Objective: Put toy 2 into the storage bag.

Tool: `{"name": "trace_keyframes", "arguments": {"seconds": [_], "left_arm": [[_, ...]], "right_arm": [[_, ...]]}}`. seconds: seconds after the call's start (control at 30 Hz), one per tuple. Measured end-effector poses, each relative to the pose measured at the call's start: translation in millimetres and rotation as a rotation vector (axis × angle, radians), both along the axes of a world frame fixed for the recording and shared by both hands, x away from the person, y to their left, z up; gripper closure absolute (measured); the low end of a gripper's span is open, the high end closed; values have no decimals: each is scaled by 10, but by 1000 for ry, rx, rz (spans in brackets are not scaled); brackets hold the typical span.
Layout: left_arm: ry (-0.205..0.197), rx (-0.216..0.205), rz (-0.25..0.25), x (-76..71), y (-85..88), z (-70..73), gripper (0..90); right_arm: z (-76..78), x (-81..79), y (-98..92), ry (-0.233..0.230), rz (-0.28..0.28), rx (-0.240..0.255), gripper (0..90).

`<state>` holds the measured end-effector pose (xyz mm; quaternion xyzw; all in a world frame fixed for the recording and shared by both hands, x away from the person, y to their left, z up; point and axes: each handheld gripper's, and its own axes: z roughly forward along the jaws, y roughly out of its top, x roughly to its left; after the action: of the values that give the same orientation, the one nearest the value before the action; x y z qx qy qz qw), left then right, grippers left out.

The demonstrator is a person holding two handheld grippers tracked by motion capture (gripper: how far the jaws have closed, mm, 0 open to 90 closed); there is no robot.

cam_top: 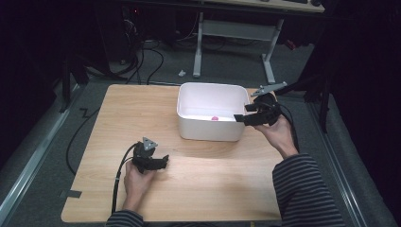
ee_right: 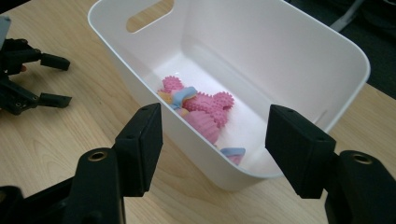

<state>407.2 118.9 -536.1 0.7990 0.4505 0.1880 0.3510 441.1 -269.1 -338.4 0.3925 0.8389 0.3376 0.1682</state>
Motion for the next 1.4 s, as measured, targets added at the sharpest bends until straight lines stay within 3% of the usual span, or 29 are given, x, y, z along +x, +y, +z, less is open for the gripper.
{"name": "trace_keyframes", "arguments": {"seconds": [0.27,0.9,1.0,1.03,1.2,1.4], "left_arm": [[0,1,0,0,-1,0,171],[0,-1,1,0,-1,0,172],[0,0,1,0,0,0,172],[0,0,1,0,0,0,172],[0,0,1,0,0,0,172],[-1,0,1,0,-2,0,172]], "right_arm": [[-25,-204,-235,-10,-90,33,381],[-208,-854,-708,-53,-180,81,398],[-244,-937,-759,-69,-202,66,400],[-259,-962,-784,-68,-205,85,400],[-377,-1085,-867,-75,-228,113,400],[-649,-1146,-886,-62,-242,145,401]]}}
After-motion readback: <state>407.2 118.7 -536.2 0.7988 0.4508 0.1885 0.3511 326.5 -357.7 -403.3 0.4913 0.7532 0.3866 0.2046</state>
